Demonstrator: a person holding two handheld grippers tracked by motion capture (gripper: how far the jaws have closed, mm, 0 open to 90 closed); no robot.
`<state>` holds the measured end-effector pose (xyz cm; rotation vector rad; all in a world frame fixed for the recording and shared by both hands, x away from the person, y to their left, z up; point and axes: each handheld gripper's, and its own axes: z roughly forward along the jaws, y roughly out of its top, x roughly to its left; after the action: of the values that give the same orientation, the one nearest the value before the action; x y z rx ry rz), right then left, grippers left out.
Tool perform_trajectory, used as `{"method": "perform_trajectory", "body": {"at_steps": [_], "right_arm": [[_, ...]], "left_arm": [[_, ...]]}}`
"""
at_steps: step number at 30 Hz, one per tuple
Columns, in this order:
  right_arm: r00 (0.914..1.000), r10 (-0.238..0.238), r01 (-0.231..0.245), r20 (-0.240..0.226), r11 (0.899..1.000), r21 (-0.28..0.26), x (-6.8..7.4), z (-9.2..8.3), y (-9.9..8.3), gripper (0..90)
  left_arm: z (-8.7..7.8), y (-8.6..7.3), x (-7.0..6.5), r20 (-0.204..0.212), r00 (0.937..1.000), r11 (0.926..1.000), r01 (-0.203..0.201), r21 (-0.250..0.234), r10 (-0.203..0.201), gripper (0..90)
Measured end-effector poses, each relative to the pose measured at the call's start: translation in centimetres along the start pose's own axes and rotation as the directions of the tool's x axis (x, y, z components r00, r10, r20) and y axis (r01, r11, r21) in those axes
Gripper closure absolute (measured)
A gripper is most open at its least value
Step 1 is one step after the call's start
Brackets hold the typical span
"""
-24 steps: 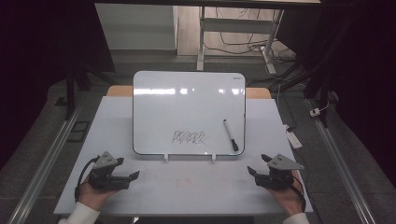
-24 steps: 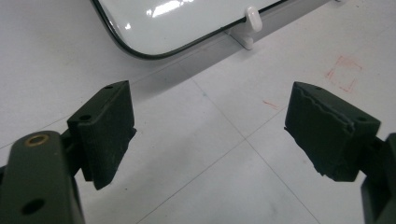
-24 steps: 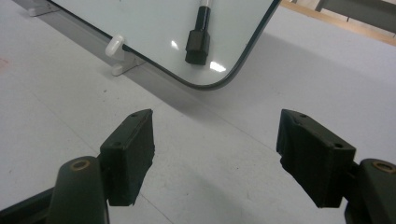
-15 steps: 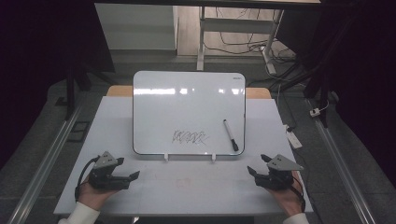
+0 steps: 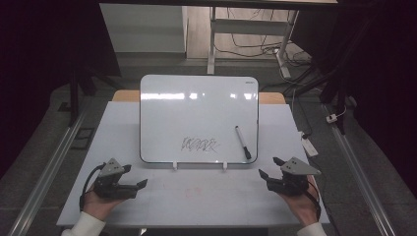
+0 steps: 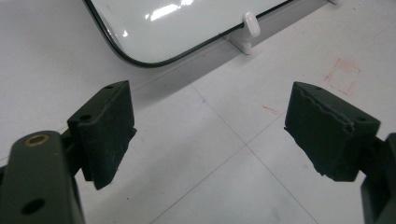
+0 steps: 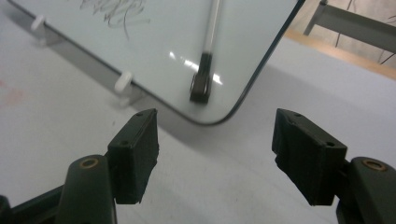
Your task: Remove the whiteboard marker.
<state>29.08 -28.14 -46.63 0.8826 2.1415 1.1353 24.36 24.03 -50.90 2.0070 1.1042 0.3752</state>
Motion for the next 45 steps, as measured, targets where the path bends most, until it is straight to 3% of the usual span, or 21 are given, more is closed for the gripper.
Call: {"method": "perform_trajectory", "body": {"at_steps": [3,12,18,23,28,29,34,39,45], "right_arm": [[0.9991,0.000,-0.001,0.042,1.000,0.016,-0.1,0.3,1.5,30.9],[0.9972,0.001,-0.004,0.075,0.999,0.048,-0.1,2.6,4.7,36.3],[0.9938,-0.023,0.015,0.108,0.997,0.076,0.5,5.2,7.2,42.2],[0.9895,-0.063,0.046,0.131,0.991,0.124,1.4,8.3,9.1,48.0],[0.9829,-0.096,0.072,0.157,0.986,0.152,2.1,10.2,9.9,54.6],[0.9768,-0.118,0.088,0.179,0.982,0.166,2.4,10.8,10.1,57.9],[0.9727,-0.130,0.094,0.192,0.979,0.183,2.8,11.6,10.2,63.6],[0.9565,-0.161,0.112,0.243,0.972,0.205,3.1,12.3,10.4,72.1],[0.9545,-0.159,0.108,0.252,0.973,0.206,3.4,12.6,10.3,76.5]], "left_arm": [[0.2,0.0,0.0,-0.001,1.0000,1.0000,-0.005,0.003,0.005,16.8],[0.2,0.0,0.0,-0.009,0.9999,0.9999,-0.010,0.006,0.010,17.1],[0.5,-0.2,-0.1,-0.011,0.9998,0.9998,-0.014,0.015,0.014,17.2],[0.5,-0.4,-0.1,-0.013,0.9997,0.9997,-0.018,0.016,0.019,17.2],[0.5,-0.6,0.0,-0.012,0.9997,0.9996,-0.019,0.020,0.019,17.2],[0.5,-0.6,0.0,-0.011,0.9997,0.9996,-0.020,0.019,0.020,17.2],[0.5,-0.6,0.1,-0.009,0.9998,0.9997,-0.020,0.015,0.020,17.2],[0.4,-0.6,0.0,-0.011,0.9997,0.9996,-0.022,0.015,0.022,17.2],[0.5,-0.6,0.0,-0.013,0.9996,0.9995,-0.025,0.018,0.025,17.2]]}}
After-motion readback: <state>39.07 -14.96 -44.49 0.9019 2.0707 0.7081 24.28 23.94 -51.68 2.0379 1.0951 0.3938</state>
